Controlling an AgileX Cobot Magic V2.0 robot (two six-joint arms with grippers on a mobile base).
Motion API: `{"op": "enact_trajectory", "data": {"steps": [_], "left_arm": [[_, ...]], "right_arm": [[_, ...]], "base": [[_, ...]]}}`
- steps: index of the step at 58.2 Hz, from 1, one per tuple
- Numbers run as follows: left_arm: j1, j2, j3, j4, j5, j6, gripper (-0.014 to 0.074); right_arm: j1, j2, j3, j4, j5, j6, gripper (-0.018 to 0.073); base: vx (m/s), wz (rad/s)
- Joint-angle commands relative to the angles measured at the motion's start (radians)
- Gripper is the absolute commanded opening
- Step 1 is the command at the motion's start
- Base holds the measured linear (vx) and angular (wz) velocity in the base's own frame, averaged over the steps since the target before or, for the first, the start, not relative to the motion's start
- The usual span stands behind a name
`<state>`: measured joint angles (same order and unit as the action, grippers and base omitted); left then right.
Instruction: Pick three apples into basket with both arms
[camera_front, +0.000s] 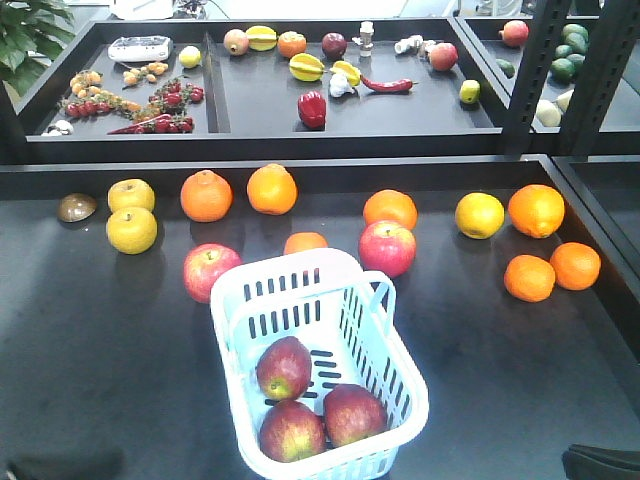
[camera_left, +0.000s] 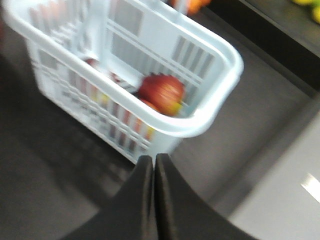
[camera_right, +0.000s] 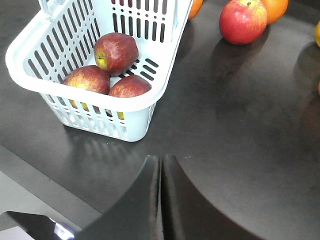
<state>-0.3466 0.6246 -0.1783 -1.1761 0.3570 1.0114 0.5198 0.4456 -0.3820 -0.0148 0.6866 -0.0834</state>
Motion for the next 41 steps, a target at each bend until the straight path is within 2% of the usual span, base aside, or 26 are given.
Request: {"op": "enact_trajectory", "data": {"steps": [1, 6, 14, 17, 20, 24, 27, 31, 35, 38, 41], "left_arm": [[-0.005, 0.003, -0.024, -0.034, -0.183, -0.005, -0.0006], [-0.005, 0.001, -0.016, -0.035, -0.291, -0.006, -0.0006], [-0.005, -0.009, -0.012, -0.041, -0.315, -0.013, -0.0006], [-0.004, -0.023, -0.01, -0.037, -0.323, -0.061, -0.0006], [-0.004, -0.047, -0.002, -0.002, -0.338, -0.132, -0.0006], [-0.004, -0.087, 0.019, 0.098, -0.351, -0.247, -0.0006], [-0.004, -0.124, 0.04, 0.2, -0.365, -0.344, -0.0006], [-0.002, -0.193, 0.082, 0.33, -0.379, -0.519, -0.0006], [0.0, -0.26, 0.124, 0.453, -0.396, -0.661, -0.0006], [0.0, -0.313, 0.163, 0.547, -0.415, -0.738, -0.0006], [0.001, -0.359, 0.186, 0.606, -0.417, -0.789, -0.0006]], "right_arm": [[0.0, 0.005, -0.026, -0.011, -0.064, -0.003, -0.0005], [0.0, 0.005, -0.026, -0.011, -0.064, -0.003, -0.0005], [0.0, 0.005, -0.026, -0.011, -0.064, -0.003, -0.0005], [0.0, 0.006, -0.026, -0.011, -0.064, -0.003, -0.0005], [0.0, 0.006, -0.026, -0.011, -0.064, -0.003, -0.0005], [0.0, 0.006, -0.026, -0.011, -0.064, -0.003, -0.0005], [0.0, 0.006, -0.026, -0.011, -0.064, -0.003, -0.0005], [0.0, 0.006, -0.026, -0.011, -0.064, -0.003, -0.0005], [0.0, 0.006, -0.026, -0.011, -0.064, -0.003, -0.0005], [0.0, 0.006, -0.026, -0.011, -0.064, -0.003, -0.0005], [0.0, 0.006, -0.026, -0.011, -0.064, -0.003, -0.0005]], "base": [[0.0, 0.0], [0.0, 0.0], [0.0, 0.0], [0.0, 0.0], [0.0, 0.0], [0.0, 0.0], [0.0, 0.0], [0.0, 0.0], [0.0, 0.0], [0.0, 0.0], [0.0, 0.0]]}}
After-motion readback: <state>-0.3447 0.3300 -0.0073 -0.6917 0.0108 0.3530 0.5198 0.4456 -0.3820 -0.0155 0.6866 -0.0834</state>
